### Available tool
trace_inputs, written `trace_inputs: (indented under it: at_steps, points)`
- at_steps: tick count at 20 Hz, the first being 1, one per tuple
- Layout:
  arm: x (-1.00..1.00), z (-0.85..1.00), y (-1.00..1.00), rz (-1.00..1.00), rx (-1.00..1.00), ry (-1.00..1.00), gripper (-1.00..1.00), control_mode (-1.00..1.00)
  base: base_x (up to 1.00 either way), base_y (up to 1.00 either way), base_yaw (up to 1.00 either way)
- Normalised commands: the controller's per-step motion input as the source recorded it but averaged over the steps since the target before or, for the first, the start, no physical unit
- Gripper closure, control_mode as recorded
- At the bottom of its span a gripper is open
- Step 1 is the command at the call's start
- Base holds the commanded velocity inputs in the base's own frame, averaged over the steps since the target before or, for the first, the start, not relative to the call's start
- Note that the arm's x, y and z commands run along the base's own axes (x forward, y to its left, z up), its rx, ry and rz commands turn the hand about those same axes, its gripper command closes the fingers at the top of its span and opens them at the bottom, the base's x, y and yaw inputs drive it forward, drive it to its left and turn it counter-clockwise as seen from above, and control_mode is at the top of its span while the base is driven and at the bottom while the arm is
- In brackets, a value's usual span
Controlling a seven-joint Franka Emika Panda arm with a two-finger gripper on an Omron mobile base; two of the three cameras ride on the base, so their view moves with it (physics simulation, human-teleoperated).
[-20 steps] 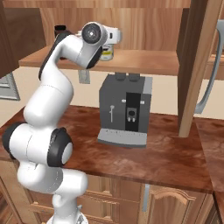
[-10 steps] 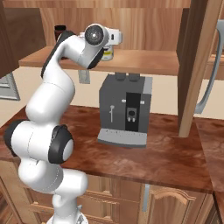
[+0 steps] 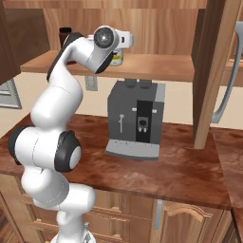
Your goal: Collect the paprika, mayonnaise, and shaker from the cabinet and place them next to the stove.
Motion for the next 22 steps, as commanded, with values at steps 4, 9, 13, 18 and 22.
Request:
trace_inputs:
  at_steps: [4, 9, 13, 18, 22]
  points:
    - [0.06, 0.0, 0.0, 0.0, 0.0, 0.0, -1.0, -1.0, 0.0, 0.0, 0.0]
    - [0.13, 0.0, 0.0, 0.0, 0.0, 0.0, -1.0, -1.0, 0.0, 0.0, 0.0]
    - [0.16, -0.03, 0.0, 0.01, 0.0, 0.0, -1.0, -1.0, 0.0, 0.0, 0.0]
    - [0.12, -0.04, 0.0, 0.01, 0.0, 0.0, -1.0, -1.0, 0.0, 0.0, 0.0]
    - [0.1, -0.1, 0.0, 0.02, 0.0, 0.0, -1.0, -1.0, 0.0, 0.0, 0.0]
